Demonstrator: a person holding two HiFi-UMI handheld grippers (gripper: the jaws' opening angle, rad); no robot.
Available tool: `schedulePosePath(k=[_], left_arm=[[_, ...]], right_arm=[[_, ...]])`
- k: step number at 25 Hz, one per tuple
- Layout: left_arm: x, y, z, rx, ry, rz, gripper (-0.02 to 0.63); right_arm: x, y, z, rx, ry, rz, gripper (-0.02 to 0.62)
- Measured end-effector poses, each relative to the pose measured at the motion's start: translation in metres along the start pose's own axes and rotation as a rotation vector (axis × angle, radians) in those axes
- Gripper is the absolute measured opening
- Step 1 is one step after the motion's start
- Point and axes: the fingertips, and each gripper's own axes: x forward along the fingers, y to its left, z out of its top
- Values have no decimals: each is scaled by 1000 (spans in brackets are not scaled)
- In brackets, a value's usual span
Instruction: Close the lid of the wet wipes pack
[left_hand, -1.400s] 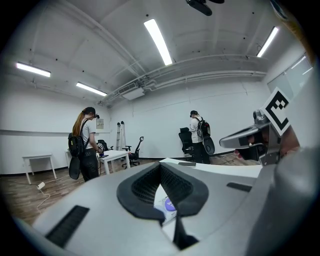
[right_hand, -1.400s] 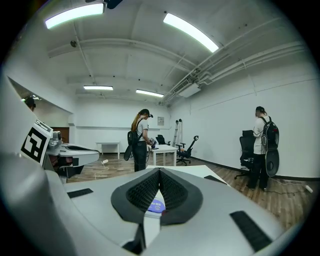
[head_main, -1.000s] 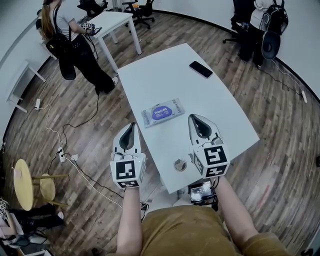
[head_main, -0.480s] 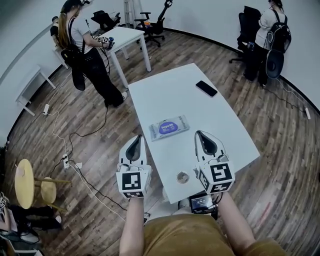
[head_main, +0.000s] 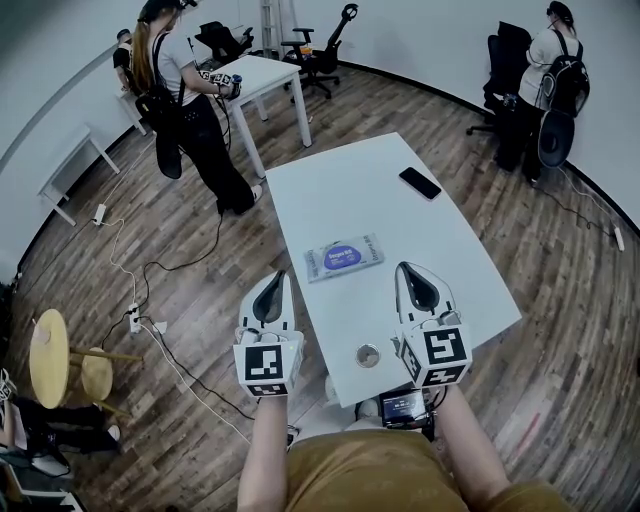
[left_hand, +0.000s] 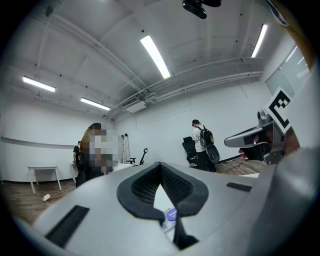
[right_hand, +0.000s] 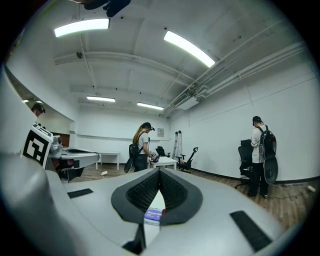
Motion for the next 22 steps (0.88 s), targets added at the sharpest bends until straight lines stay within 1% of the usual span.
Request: schedulePosePath(k=[22], left_arm=[[-3,-7,-12,2,19,-20,6]], right_arm=[[-9,-11,-18,10,34,-31,3]])
